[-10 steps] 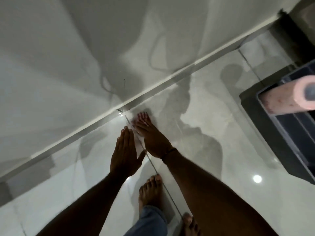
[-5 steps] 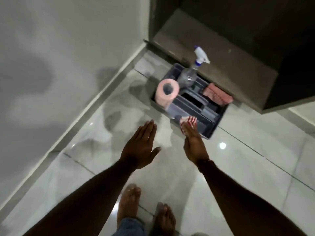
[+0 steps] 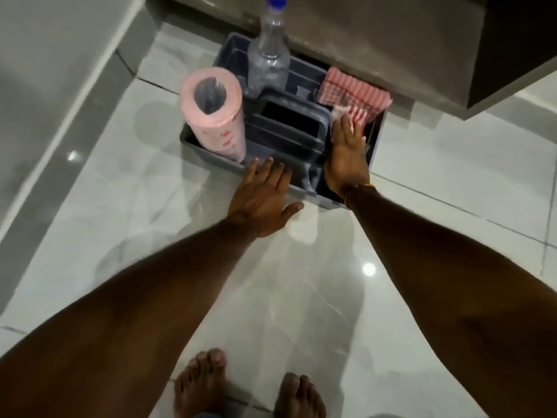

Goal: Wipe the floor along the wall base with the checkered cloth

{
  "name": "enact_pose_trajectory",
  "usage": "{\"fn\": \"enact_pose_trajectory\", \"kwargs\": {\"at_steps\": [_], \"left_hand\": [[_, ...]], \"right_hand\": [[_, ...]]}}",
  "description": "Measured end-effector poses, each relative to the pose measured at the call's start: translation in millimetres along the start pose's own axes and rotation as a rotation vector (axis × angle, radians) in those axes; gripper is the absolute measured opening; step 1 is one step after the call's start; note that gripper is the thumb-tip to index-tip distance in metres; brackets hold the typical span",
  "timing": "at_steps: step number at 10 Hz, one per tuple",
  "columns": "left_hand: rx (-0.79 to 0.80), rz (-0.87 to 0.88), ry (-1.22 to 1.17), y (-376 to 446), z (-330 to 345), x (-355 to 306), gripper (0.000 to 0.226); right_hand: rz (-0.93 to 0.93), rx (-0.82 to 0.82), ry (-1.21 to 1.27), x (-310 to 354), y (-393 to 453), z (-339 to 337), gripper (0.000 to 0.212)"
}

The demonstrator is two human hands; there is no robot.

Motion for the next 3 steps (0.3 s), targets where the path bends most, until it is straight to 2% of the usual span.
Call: {"fn": "enact_pose_trajectory", "kwargs": {"at_steps": [1, 2, 3], "left_hand": [[-0.037, 0.026, 0.005, -0.8, 3.1, 5.1, 0.076], [-0.022, 0.046, -0.020, -1.1, -1.4, 8.9, 0.072], [-0.004, 0.029, -0.028, -10.5, -12.2, 8.8, 0.078]], "right_hand": [[0.080, -0.015, -0.086, -0.6, 8.5, 20.5, 0.087], [0.087, 0.037, -0.143, -2.2, 12.2, 23.6, 0.101], [0.114, 0.060, -0.163, 0.2, 9.7, 1.2, 0.100]]}}
Point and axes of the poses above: each hand's wrist, its own y-axis towards the middle knuckle, its own z-axis out of the palm, x = y × z, the point moved 3 cm from there along y, towards the middle knuckle, and after that the axes turned 8 degrees about x, right-handed, at the moved point
